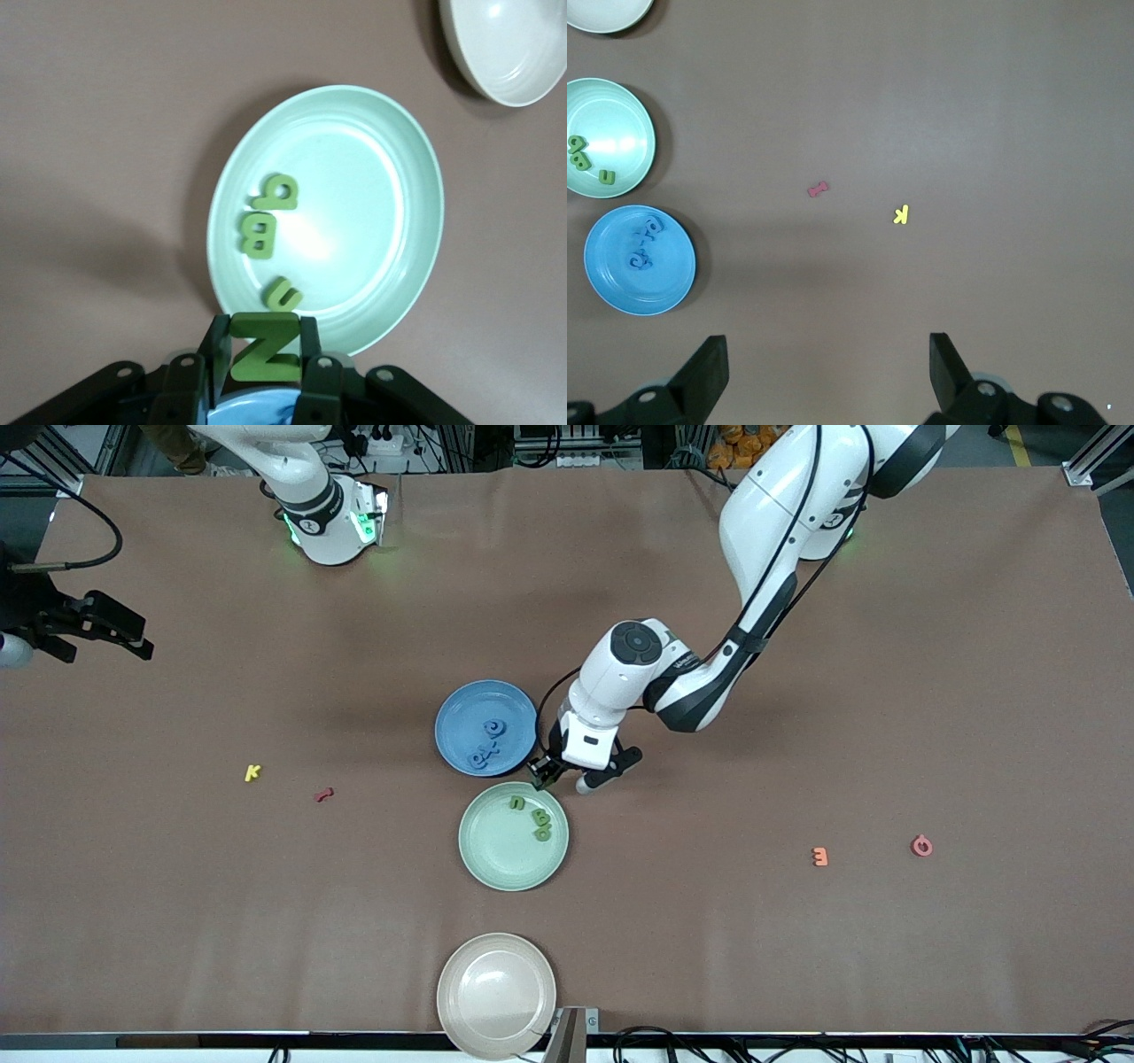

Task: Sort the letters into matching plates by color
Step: 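Open the left gripper to drop the Z onto the green plate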

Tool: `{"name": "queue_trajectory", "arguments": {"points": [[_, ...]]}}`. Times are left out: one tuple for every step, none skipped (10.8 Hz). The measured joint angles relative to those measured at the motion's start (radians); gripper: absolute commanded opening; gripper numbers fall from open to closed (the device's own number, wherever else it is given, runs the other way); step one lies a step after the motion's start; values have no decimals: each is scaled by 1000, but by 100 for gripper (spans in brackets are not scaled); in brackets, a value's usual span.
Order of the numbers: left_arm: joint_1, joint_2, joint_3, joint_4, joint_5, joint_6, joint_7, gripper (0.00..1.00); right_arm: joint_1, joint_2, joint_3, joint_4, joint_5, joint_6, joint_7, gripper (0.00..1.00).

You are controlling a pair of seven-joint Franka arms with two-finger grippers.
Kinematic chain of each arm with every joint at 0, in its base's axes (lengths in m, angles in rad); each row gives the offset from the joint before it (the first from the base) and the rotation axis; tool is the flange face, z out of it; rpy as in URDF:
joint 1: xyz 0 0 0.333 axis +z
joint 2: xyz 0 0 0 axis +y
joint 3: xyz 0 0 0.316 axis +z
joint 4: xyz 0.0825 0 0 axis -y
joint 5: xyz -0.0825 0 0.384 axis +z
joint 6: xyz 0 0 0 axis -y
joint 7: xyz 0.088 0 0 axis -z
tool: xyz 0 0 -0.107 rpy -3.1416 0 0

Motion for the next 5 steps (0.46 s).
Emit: {"name": "queue_trajectory", "arguments": {"points": [[-29,18,30,33,0,0,-6,0,-6,-1,0,0,0,0,0,100],[-64,30,69,60,0,0,-35,0,-18,-1,-2,0,0,0,1,100],[-103,40,113,89,0,1,-76,71,-34,-2,-4,0,0,0,1,100],[-148,47,172,120,0,1,-124,100,-45,-3,-6,0,1,0,1,100],[-199,53,250,149,0,1,-159,100,-55,-4,-7,0,1,1,1,100]]}}
